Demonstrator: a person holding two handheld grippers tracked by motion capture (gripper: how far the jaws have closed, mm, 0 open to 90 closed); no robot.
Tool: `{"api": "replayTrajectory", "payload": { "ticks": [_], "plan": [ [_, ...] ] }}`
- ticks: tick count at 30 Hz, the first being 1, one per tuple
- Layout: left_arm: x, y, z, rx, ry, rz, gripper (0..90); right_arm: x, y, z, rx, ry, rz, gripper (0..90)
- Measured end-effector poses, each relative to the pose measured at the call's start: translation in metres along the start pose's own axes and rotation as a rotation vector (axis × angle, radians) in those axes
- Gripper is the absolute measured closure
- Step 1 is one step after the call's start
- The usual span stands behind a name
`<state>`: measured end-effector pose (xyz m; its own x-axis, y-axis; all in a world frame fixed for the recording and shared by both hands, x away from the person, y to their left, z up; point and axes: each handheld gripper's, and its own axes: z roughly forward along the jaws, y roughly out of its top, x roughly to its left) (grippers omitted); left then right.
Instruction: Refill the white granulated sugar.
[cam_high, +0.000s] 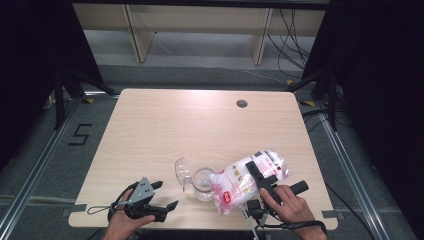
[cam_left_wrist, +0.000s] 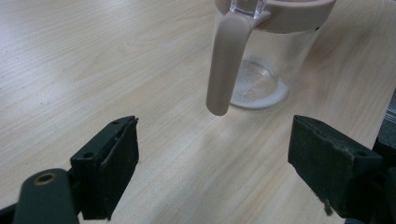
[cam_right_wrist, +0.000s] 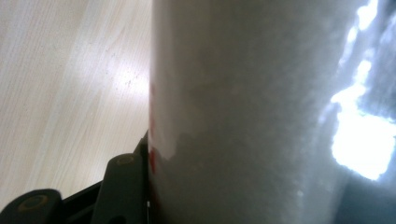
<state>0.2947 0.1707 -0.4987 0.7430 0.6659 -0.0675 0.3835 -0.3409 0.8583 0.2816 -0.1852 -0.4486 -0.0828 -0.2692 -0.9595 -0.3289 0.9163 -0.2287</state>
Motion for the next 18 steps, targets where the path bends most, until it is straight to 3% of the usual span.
{"api": "replayTrajectory", "payload": {
  "ticks": [1,2,3,5,6,9,11,18],
  "plan": [
    [0.0006,0.0004,-0.0007,0.0,0.0,0.01,16.1,-0.0019,0.0001,0.0009,-0.016,-0.007,-0.022,50.3],
    [0.0014,0.0006,-0.0007,-0.005,0.0,0.017,16.1,-0.0007,-0.0003,0.0001,-0.008,-0.002,-0.006,50.3],
    [0.0008,0.0,-0.0006,-0.007,0.005,-0.006,16.1,-0.0033,-0.0002,0.0009,-0.023,-0.014,-0.033,50.3],
    [0.0009,-0.0001,-0.0003,-0.014,0.005,-0.011,16.1,-0.0043,-0.0003,0.0006,-0.016,-0.005,-0.039,50.3],
    [0.0024,0.0001,-0.0014,0.001,0.013,0.008,16.1,-0.0041,-0.0005,0.0005,-0.016,-0.006,-0.038,50.3],
    [0.0011,0.0003,-0.0016,-0.006,0.01,0.0,16.1,-0.0015,-0.0004,0.0002,-0.01,0.005,-0.017,50.4],
    [0.0019,0.0001,-0.0012,-0.004,0.011,0.003,16.1,-0.0023,-0.0001,0.0014,-0.026,-0.016,-0.037,50.4],
    [0.0017,-0.0001,-0.0009,-0.006,0.008,0.0,16.1,-0.0013,-0.0009,0.0013,-0.019,-0.009,-0.034,50.5]
  ]
}}
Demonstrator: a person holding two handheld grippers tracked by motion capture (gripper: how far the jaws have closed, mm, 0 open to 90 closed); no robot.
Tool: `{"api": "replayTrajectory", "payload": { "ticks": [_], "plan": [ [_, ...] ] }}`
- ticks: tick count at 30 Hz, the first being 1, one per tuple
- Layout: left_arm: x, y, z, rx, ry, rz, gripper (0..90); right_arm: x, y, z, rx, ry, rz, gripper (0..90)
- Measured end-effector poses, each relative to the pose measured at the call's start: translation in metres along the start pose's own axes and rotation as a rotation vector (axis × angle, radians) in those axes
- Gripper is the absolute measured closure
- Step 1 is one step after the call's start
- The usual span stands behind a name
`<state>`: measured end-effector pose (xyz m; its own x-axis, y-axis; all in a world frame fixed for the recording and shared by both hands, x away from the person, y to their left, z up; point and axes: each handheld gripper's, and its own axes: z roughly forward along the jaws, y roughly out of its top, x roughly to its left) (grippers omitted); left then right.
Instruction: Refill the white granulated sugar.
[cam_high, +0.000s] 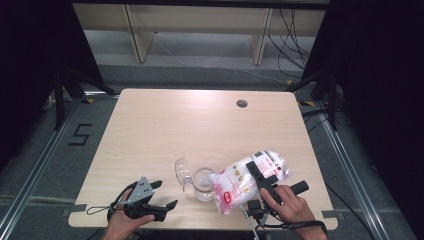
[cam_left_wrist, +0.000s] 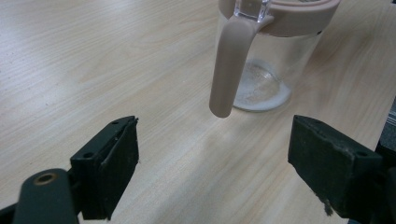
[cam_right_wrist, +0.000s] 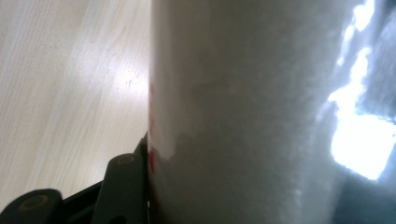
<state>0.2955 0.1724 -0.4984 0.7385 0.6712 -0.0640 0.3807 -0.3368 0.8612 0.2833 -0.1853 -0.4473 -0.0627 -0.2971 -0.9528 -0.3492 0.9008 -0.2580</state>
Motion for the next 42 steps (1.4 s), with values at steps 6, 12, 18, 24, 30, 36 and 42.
{"api": "replayTrajectory", "payload": {
  "ticks": [6,12,18,24,30,36,42],
  "plan": [
    [0.0006,0.0003,-0.0005,-0.009,0.004,-0.008,16.1,0.0013,0.0001,-0.0009,0.008,0.002,0.021,50.5],
    [0.0011,0.0009,0.0001,-0.012,0.001,0.007,16.1,0.0015,0.0013,-0.002,0.009,0.0,0.012,50.6],
    [0.0015,0.001,-0.0002,-0.019,0.003,0.005,16.1,-0.003,0.0027,-0.0017,-0.009,-0.005,-0.025,50.6],
    [0.0008,0.0007,0.0005,-0.008,0.004,-0.013,16.1,-0.0007,0.0029,-0.0032,-0.002,-0.012,0.007,50.7],
    [0.0013,0.0014,0.0014,-0.015,-0.002,0.001,16.1,-0.0006,0.0014,-0.0036,0.001,-0.012,0.004,50.8],
    [0.0014,0.0015,0.0016,-0.018,-0.003,-0.001,16.1,-0.001,0.0013,-0.0038,0.0,-0.011,0.004,50.8],
    [0.0,0.0012,0.0014,-0.017,-0.001,-0.023,16.1,-0.0031,0.002,-0.0033,-0.017,-0.019,-0.019,50.9]
  ]
}}
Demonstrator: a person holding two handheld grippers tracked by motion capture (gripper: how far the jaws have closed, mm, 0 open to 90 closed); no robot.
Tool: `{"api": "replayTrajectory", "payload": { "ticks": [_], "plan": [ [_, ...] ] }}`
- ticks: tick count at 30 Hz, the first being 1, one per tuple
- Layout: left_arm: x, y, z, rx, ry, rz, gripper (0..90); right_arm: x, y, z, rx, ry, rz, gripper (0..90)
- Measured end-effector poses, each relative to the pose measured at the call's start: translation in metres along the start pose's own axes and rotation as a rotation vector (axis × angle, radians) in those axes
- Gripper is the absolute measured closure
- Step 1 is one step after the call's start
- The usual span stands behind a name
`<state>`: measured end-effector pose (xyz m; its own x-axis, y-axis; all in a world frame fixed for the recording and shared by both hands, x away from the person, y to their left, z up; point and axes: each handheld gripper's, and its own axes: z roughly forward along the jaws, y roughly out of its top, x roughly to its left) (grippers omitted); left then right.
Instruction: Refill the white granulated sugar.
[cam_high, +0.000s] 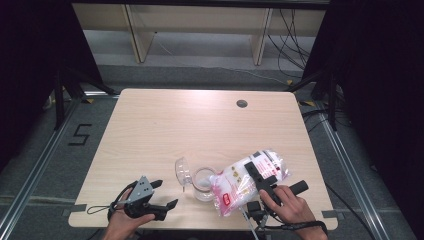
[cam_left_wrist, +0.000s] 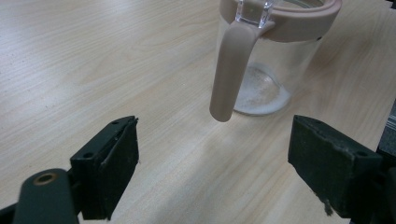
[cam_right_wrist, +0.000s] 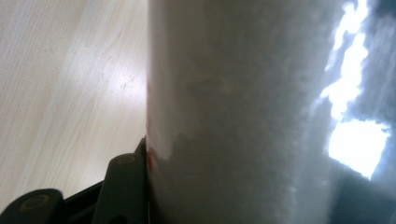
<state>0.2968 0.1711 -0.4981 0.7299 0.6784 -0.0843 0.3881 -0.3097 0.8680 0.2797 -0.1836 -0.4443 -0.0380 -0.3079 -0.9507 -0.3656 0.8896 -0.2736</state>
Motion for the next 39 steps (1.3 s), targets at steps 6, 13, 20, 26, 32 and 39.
{"api": "replayTrajectory", "payload": {
  "ticks": [6,13,20,26,32,39],
  "plan": [
    [-0.0004,-0.0001,0.0017,0.001,-0.01,0.007,16.1,0.0014,-0.0011,-0.0008,0.014,0.003,0.014,50.9],
    [0.002,0.0009,-0.0012,0.012,0.002,0.026,16.1,0.0051,-0.0007,0.0003,0.016,0.017,0.021,51.0],
    [0.0004,0.0013,-0.0011,0.005,0.001,0.02,16.1,0.0021,-0.0006,-0.0002,0.01,0.005,0.006,51.1],
    [0.0016,0.0019,-0.0015,0.007,0.003,0.044,16.1,0.0009,-0.003,-0.0008,0.013,0.003,0.002,51.3],
    [-0.0002,0.0013,-0.0015,0.006,0.007,0.023,16.1,0.0032,-0.0025,-0.0013,0.018,0.006,0.029,51.4],
    [-0.0009,0.0009,-0.0009,0.006,0.008,0.015,16.1,0.0013,-0.0008,-0.0009,-0.006,0.001,0.004,51.6]
  ]
}}
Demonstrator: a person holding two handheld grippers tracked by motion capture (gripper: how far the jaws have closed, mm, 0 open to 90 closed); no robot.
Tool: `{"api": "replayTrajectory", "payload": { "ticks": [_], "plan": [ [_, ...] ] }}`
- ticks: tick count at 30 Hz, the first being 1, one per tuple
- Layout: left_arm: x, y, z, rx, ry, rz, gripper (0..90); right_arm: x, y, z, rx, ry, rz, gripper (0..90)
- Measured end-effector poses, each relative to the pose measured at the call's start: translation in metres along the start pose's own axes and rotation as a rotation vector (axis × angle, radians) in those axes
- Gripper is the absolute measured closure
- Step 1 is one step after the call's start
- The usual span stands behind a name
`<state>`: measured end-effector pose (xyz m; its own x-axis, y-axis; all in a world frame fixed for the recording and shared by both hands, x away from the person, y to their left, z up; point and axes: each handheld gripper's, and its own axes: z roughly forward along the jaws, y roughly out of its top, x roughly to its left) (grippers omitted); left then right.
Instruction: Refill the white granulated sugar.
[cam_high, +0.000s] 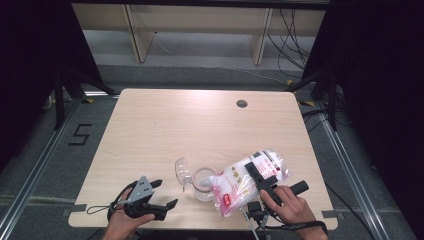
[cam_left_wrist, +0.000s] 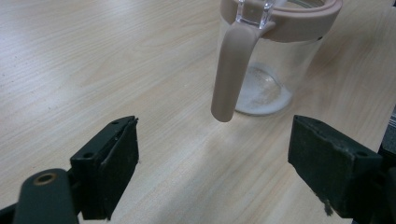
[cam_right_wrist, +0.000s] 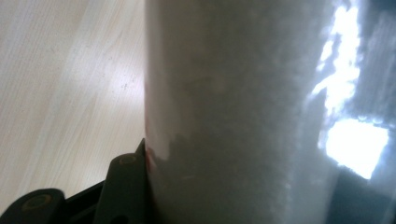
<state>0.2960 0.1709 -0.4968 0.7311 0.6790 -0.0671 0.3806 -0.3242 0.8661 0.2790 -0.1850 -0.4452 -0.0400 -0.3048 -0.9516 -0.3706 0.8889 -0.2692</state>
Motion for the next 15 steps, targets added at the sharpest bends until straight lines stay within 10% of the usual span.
{"api": "replayTrajectory", "payload": {
  "ticks": [15],
  "plan": [
    [0.0051,-0.0004,-0.0023,0.0,0.008,0.027,16.1,-0.0038,0.0033,0.0003,-0.015,0.0,-0.012,51.7]
  ]
}}
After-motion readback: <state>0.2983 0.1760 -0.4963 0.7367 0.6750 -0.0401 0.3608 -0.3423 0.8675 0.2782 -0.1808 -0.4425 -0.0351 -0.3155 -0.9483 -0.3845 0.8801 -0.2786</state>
